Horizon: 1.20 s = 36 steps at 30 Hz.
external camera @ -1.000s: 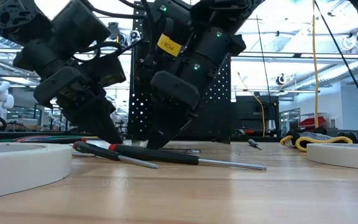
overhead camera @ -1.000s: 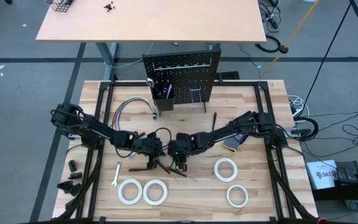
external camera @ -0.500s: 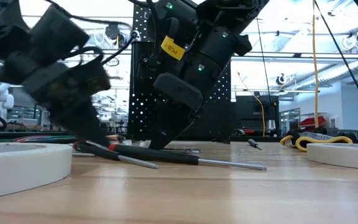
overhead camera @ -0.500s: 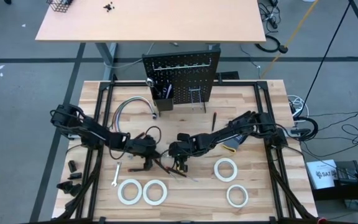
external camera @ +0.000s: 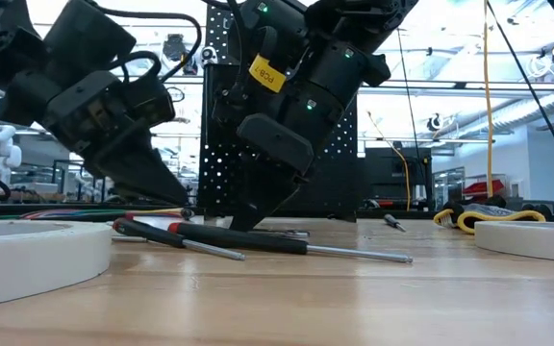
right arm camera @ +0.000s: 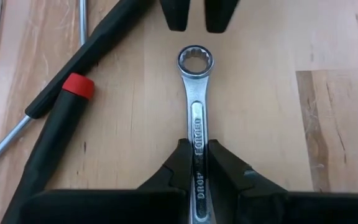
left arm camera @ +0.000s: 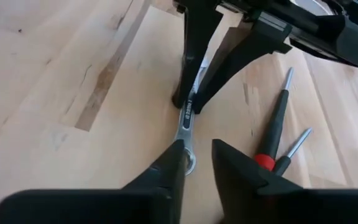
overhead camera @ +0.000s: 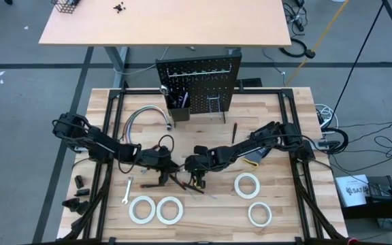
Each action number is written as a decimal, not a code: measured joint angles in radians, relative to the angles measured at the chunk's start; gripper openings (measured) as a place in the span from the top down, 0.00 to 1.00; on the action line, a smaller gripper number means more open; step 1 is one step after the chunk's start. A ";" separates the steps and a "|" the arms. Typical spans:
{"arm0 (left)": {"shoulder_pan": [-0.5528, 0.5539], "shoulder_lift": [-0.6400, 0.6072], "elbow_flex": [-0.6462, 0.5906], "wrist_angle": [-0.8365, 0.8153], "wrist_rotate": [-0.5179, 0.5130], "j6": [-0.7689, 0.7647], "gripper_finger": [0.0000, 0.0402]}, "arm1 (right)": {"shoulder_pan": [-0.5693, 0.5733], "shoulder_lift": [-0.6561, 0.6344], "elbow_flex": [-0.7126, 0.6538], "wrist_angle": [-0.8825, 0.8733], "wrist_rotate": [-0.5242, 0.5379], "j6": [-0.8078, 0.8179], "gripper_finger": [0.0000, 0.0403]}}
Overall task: Hang tools onto peg board
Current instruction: Put the wrench into the peg board
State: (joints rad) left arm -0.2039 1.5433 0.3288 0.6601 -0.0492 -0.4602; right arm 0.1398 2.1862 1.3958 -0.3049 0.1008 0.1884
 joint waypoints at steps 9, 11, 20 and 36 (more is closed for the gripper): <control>0.022 -0.001 0.002 -0.039 -0.040 0.023 0.55 | 0.017 0.000 -0.002 0.012 0.062 -0.054 0.94; 0.034 -0.002 0.003 -0.065 -0.039 0.023 0.51 | 0.028 0.001 -0.003 0.022 0.092 -0.074 0.94; 0.070 -0.002 0.004 -0.091 0.086 -0.002 0.48 | 0.060 0.006 -0.005 0.054 0.197 -0.103 0.95; 0.074 -0.002 0.004 -0.092 0.100 0.032 0.48 | 0.098 -0.008 -0.007 0.107 0.276 -0.099 0.99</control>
State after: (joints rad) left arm -0.1295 1.5410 0.3332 0.5678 0.0509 -0.4286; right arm 0.2375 2.1778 1.3891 -0.1982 0.3770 0.0895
